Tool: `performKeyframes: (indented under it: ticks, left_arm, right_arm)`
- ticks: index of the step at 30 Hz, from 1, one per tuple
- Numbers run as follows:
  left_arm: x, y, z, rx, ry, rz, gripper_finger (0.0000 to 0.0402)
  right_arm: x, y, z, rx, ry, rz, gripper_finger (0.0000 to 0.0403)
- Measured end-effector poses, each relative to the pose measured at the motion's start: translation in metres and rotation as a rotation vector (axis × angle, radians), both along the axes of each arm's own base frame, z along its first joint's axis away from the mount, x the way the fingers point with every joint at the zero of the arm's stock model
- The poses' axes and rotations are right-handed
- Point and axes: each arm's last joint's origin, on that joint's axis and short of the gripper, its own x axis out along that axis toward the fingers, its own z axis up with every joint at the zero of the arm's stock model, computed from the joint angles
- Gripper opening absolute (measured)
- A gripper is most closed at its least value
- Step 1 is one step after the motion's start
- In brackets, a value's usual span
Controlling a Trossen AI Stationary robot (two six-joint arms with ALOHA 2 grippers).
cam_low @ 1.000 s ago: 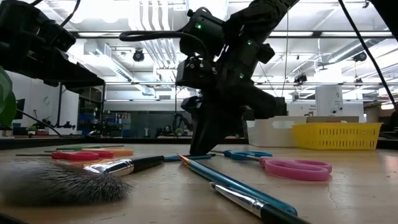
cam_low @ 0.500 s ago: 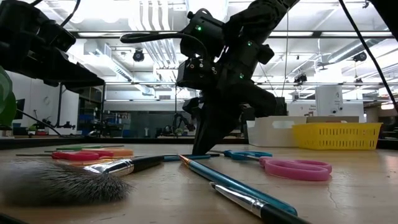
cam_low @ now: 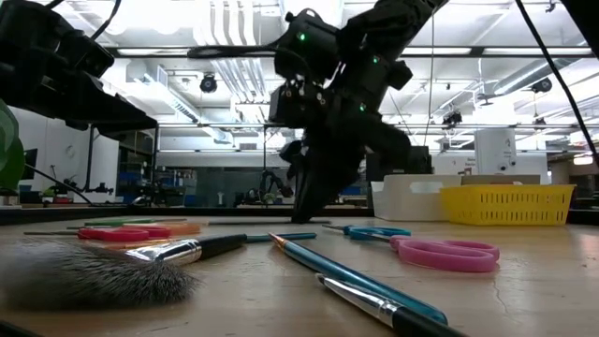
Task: Pick & Place Paint Supplies
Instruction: Put the black paint brush into the white bin
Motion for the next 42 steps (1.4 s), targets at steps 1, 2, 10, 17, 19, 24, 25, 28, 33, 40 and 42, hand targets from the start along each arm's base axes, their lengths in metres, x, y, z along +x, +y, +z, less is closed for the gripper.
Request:
performKeyframes:
  ticks: [1,2,10,17,19,24,25,28,33,40,42]
  left_arm:
    - [0.000,0.000,0.000,0.000,0.000,-0.001,0.0169]
    - [0.000,0.000,0.000,0.000,0.000,0.000,0.0169]
    - [0.000,0.000,0.000,0.000,0.000,-0.001,0.0169]
    - [0.000,0.000,0.000,0.000,0.000,0.000,0.0169]
    - [0.000,0.000,0.000,0.000,0.000,0.000,0.0169]
    - [0.000,0.000,0.000,0.000,0.000,-0.001,0.0169]
    - [0.000,0.000,0.000,0.000,0.000,0.000,0.0169]
    - [0.000,0.000,0.000,0.000,0.000,0.000,0.0169]
    - [0.000,0.000,0.000,0.000,0.000,0.000,0.0169]
    - [0.000,0.000,0.000,0.000,0.000,0.000,0.0169]
    - [0.000,0.000,0.000,0.000,0.000,-0.001,0.0169]
  right_arm:
    - [0.000,-0.001,0.003,0.001,-0.012,-0.002,0.0014]
    - [0.000,-0.001,0.006,0.006,-0.020,-0.007,0.0014]
    - [-0.004,-0.010,0.039,0.075,-0.089,-0.131,0.0014]
    - [-0.014,-0.033,0.072,0.147,-0.153,-0.302,0.0014]
    - [-0.018,-0.042,0.081,0.152,-0.175,-0.354,0.0014]
    - [-0.030,-0.065,0.101,0.184,-0.196,-0.468,0.0014]
    - [-0.034,-0.071,0.104,0.189,-0.193,-0.493,0.0014]
    - [-0.045,-0.088,0.115,0.205,-0.195,-0.572,0.0014]
    - [-0.066,-0.118,0.128,0.229,-0.184,-0.712,0.0014]
    - [-0.095,-0.155,0.142,0.212,-0.220,-0.828,0.0014]
    - [-0.103,-0.164,0.145,0.205,-0.226,-0.856,0.0014]
